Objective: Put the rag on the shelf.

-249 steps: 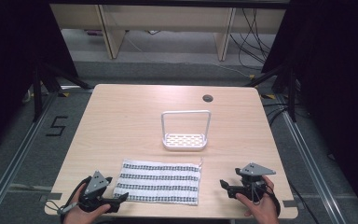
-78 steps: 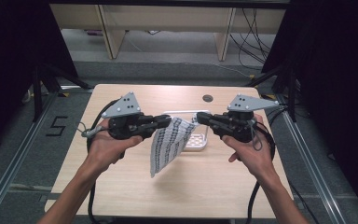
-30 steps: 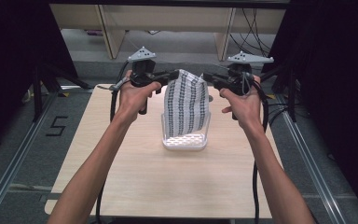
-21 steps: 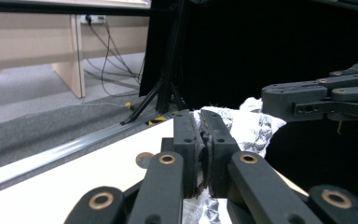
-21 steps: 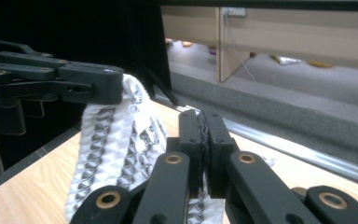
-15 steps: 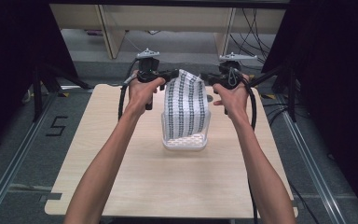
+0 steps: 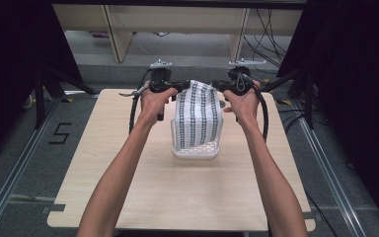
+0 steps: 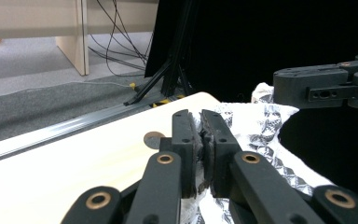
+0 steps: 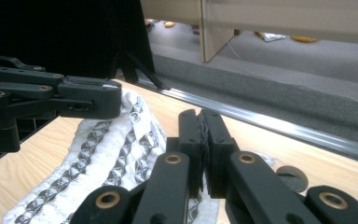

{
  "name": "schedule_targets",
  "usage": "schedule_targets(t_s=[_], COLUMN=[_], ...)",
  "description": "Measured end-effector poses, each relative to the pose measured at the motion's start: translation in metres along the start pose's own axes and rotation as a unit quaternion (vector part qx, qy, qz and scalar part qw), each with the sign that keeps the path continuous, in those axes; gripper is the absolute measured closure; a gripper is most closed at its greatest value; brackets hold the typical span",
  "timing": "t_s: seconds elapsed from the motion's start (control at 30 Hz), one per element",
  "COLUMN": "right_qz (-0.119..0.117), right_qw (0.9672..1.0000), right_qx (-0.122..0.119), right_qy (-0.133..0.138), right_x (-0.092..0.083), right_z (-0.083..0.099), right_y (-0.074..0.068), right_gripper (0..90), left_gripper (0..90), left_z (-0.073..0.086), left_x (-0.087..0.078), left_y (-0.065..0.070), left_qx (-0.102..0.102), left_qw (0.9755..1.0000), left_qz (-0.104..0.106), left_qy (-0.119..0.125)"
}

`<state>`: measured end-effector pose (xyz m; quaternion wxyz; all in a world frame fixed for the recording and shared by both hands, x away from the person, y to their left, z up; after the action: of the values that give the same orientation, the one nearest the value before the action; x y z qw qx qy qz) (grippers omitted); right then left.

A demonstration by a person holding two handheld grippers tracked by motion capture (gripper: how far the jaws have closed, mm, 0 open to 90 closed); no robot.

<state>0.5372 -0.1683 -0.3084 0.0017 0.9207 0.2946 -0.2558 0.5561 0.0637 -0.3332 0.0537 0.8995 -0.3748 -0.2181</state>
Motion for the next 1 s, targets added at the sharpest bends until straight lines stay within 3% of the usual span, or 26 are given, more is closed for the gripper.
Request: schedule_targets(t_s=[0.13,0.23,0.3,0.33,0.47,0.5,0.57,0.6,0.67,1.0], right_qz=[-0.002,0.003,0.001,0.000,0.001,0.005,0.007,0.014,0.022,0.006], right_qw=[0.9998,0.9998,0.9995,0.9996,0.9992,0.9988,0.9987,0.9985,0.9982,0.9987], right_qx=[0.011,0.002,0.017,0.005,0.011,0.015,0.014,0.016,0.014,0.010], right_qy=[-0.015,-0.018,-0.026,-0.028,-0.039,-0.046,-0.047,-0.051,-0.054,-0.049], right_x=[0.010,0.013,0.017,0.019,0.022,0.024,0.025,0.025,0.025,0.016], right_z=[0.007,0.009,0.012,0.013,0.018,0.021,0.023,0.023,0.023,0.022], right_y=[0.002,0.004,0.003,0.005,0.006,0.007,0.008,0.008,0.008,0.006], right_gripper=[88.2,88.1,87.7,87.5,86.0,82.8,78.2,74.0,70.7,66.9], left_gripper=[83.4,82.4,81.4,80.5,71.4,62.8,54.3,49.5,45.1,45.0], left_z=[0.003,0.007,0.010,0.012,0.016,0.017,0.017,0.017,0.017,0.020], left_x=[0.002,0.004,0.007,0.008,0.009,0.008,0.008,0.006,0.004,-0.018], left_y=[-0.005,-0.008,-0.009,-0.010,-0.013,-0.014,-0.014,-0.015,-0.016,-0.021], left_qx=[-0.004,-0.007,-0.011,-0.011,-0.014,-0.017,-0.016,-0.018,-0.017,-0.021], left_qw=[0.9999,0.9999,0.9997,0.9996,0.9991,0.9988,0.9986,0.9982,0.9981,0.9986], left_qz=[-0.005,-0.004,-0.001,0.008,0.011,0.011,0.009,-0.004,-0.005,-0.004], left_qy=[-0.008,-0.015,-0.023,-0.026,-0.040,-0.046,-0.050,-0.056,-0.060,-0.048])
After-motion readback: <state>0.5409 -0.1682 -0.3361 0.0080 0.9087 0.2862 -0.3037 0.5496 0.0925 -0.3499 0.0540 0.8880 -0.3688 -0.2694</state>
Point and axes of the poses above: each handheld gripper's, and its own axes: x roughly forward along the jaws, z roughly out of its underside, y roughly to its right, the point moved 1 cm from there along x, roughly forward along the jaws, and after that the axes turned 1 degree about -y, right-handed, at the moved point
